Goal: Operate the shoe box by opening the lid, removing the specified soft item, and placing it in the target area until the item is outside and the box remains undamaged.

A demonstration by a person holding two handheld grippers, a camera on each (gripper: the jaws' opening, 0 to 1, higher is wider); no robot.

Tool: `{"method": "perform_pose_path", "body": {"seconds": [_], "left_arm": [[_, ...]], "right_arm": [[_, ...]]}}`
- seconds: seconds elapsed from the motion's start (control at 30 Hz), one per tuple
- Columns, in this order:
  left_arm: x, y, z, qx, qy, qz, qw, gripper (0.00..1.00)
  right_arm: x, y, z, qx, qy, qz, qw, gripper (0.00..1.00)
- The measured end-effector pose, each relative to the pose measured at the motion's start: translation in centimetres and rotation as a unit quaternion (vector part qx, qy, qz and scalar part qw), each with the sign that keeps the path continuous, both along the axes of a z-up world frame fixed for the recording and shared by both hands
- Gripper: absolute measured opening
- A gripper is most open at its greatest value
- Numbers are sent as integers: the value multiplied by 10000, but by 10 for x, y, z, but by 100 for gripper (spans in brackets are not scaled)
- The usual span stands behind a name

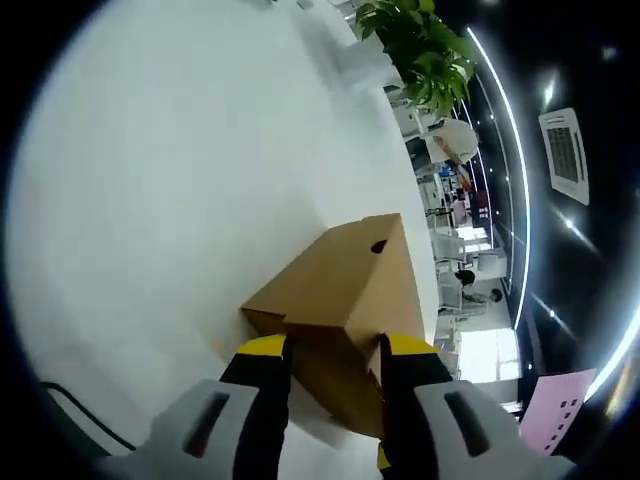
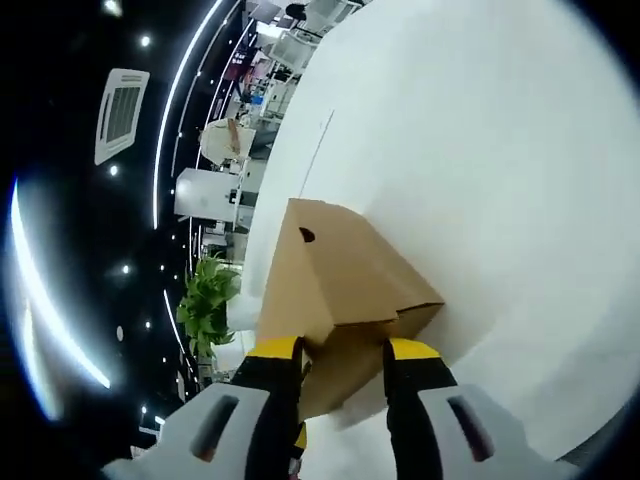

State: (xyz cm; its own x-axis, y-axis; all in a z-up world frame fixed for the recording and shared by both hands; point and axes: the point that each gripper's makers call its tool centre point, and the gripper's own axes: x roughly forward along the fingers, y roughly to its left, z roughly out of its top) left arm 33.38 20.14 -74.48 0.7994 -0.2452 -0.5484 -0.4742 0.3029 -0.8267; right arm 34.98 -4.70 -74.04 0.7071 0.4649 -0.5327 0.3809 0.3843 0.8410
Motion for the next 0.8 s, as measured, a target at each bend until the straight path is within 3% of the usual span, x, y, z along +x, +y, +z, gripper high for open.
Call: {"method": "perform_pose_path", "body": {"seconds": [0.4,0.6,0.8], "left_arm": [[-2,-5,23,499,148,-159,9985,35],[-1,-5,34,803,42,-374,9961,35],[1,-3,46,812,38,-274,9963,35]], "right_arm": [[0,-2,19,-26,183,-569,9982,27],[0,-4,30,58,222,-718,9972,26],[1,-6,45,241,164,-1025,9943,26]]}}
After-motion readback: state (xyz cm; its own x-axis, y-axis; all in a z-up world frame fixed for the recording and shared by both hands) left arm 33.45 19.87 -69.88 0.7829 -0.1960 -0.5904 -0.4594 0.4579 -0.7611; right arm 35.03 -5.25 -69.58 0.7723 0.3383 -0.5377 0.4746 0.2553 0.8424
